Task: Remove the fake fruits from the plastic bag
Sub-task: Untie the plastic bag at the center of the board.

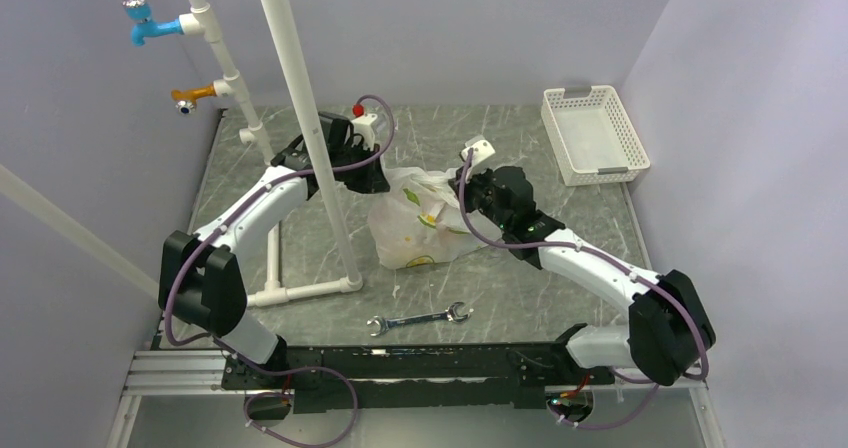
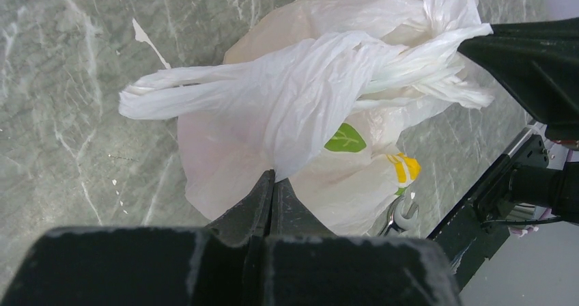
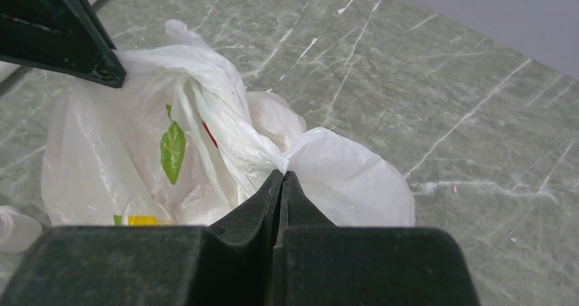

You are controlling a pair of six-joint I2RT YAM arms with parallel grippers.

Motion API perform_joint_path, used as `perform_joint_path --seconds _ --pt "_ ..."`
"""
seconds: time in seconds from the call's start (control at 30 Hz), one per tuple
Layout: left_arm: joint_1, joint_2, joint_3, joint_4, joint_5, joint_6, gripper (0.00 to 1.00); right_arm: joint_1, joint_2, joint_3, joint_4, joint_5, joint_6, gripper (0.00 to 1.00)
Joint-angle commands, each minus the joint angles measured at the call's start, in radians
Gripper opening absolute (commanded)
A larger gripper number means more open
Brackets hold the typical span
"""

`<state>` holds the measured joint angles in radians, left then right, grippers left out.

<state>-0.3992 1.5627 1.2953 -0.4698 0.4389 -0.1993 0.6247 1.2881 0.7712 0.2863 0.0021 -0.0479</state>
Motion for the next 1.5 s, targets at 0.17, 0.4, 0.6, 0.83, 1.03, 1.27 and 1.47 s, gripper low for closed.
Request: perform_joint_path --seconds 0.17,0.4,0.6,0.83,1.03,1.27,1.47 --pt "0.010 -0.044 -0.015 0.053 0.024 -0.029 0.00 -0.026 0.022 0.188 -0.249 -0.105 0.030 0.12" --pt "0.010 -0.040 -0.017 0.062 0.048 -0.036 0.00 -0.024 -0.009 0.203 -0.240 -0.120 -0.046 0.52" --pt "0.010 -0.037 -0.017 0.060 0.045 -0.033 0.00 0.025 0.111 0.342 -0.359 -0.067 -0.150 0.53" --pt "0.010 -0.033 -0.016 0.058 0.047 -0.032 0.00 0.062 0.231 0.483 -0.486 -0.005 -0.269 0.39" --pt "0.010 -0.029 -0.011 0.055 0.052 -0.030 0.00 0.074 0.272 0.510 -0.522 -0.015 -0.305 0.38" --pt "0.010 -0.029 -0.011 0.053 0.051 -0.031 0.00 0.080 0.275 0.494 -0.507 -0.042 -0.320 0.50" --pt "0.010 -0.032 -0.010 0.052 0.050 -0.029 0.00 0.084 0.287 0.502 -0.519 -0.027 -0.321 0.50"
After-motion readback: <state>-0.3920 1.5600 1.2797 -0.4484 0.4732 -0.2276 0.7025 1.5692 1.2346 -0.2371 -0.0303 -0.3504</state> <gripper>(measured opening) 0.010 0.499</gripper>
